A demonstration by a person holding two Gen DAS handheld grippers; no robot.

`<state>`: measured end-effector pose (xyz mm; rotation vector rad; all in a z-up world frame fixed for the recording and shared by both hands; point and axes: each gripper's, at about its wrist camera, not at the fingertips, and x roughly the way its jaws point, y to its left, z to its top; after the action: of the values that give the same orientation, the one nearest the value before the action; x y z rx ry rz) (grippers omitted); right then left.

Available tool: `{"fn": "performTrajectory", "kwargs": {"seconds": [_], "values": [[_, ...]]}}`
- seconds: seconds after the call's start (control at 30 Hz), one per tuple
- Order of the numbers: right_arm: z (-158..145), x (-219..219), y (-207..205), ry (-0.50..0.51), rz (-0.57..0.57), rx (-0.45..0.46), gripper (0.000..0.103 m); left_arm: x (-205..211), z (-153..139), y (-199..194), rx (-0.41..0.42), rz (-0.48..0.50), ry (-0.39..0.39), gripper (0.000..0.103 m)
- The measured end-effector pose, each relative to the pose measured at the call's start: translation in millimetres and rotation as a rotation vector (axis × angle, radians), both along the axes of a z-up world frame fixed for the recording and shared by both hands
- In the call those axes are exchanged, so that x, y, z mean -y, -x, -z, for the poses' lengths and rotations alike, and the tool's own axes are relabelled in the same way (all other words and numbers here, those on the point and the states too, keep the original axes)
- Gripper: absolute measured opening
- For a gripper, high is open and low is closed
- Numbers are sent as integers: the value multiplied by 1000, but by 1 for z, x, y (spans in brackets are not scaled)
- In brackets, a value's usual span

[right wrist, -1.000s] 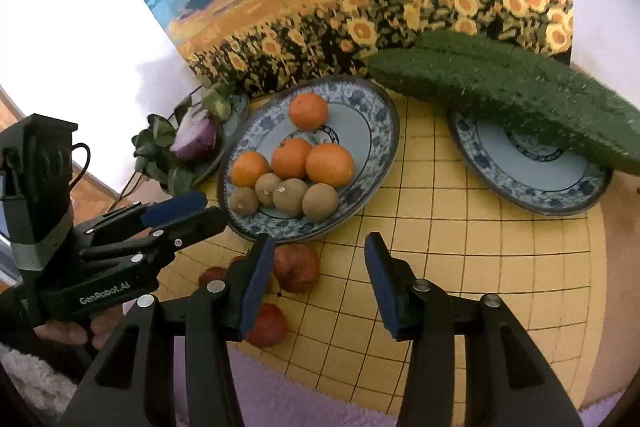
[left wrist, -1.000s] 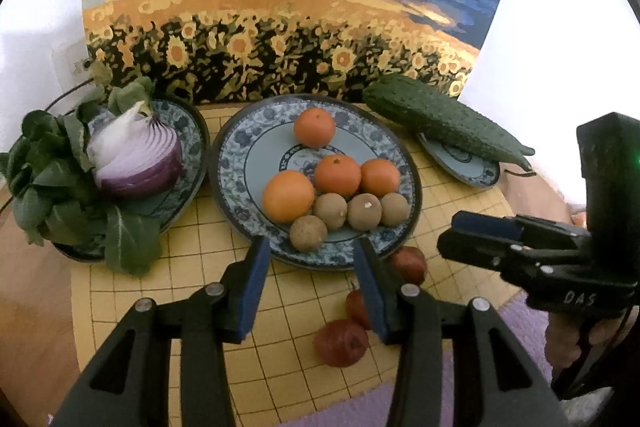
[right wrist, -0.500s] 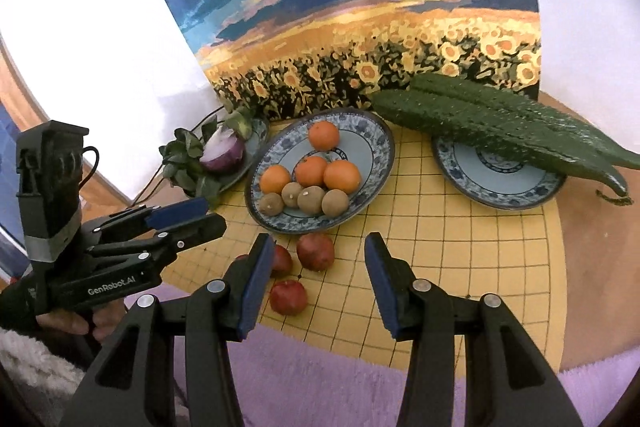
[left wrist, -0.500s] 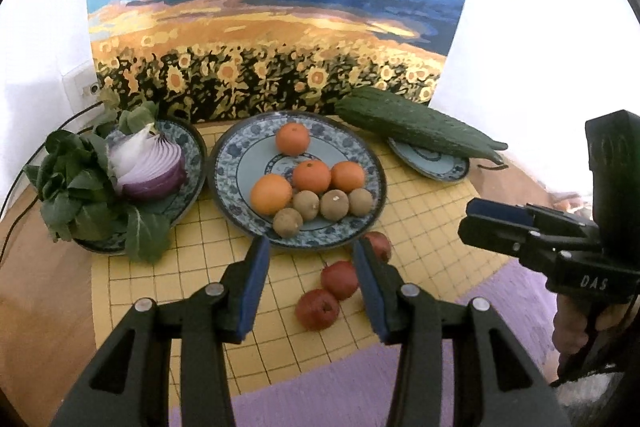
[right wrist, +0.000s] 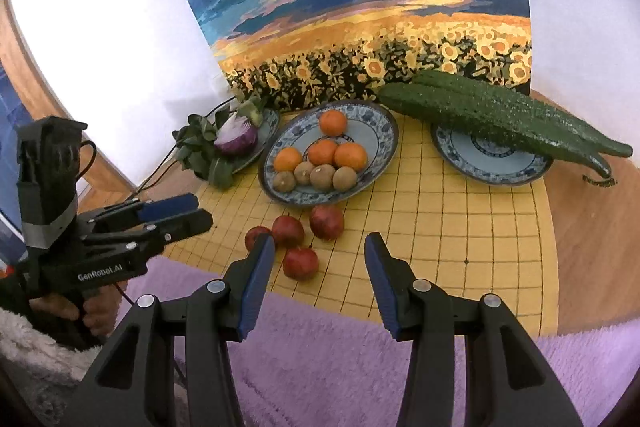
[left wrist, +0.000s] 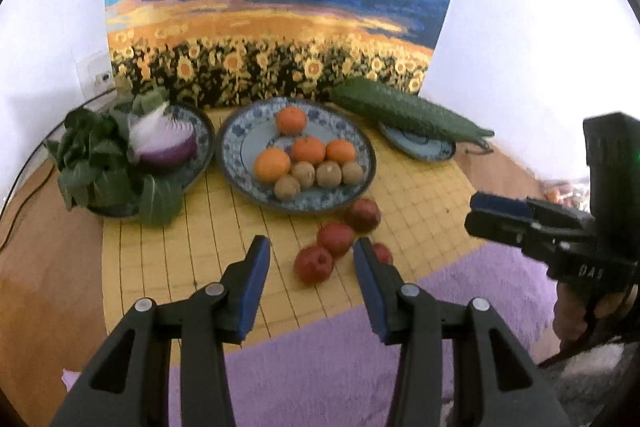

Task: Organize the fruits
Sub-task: 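Open both tools over the plate and withdraw toward the red apples, then grasp a red apple with the right tool while the left tool grasps another apple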

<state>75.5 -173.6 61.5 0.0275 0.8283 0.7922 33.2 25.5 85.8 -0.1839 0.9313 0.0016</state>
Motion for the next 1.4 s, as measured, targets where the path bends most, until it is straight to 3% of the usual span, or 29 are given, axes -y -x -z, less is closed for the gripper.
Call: {"fn": "performTrajectory", "kwargs": {"seconds": [0.23, 0.57, 0.87, 1.03, 1.27, 1.4], "values": [[6, -3, 4, 14, -25, -20, 48, 7, 10, 13, -37, 18, -12, 46], [19, -31, 5, 79, -132, -42, 48, 5, 29, 20, -110, 30, 35, 45], [44, -65, -3, 176, -177, -34, 48, -5, 35, 12, -127, 52, 60, 35], [53, -69, -8, 216, -156, -14, 35, 0, 44, -1, -151, 100, 57, 35], [54, -66, -9, 207, -152, -5, 32, 1, 60, -21, -171, 120, 65, 35], [40, -56, -7, 142, -150, 17, 31, 0, 65, -26, -166, 123, 81, 35]]}}
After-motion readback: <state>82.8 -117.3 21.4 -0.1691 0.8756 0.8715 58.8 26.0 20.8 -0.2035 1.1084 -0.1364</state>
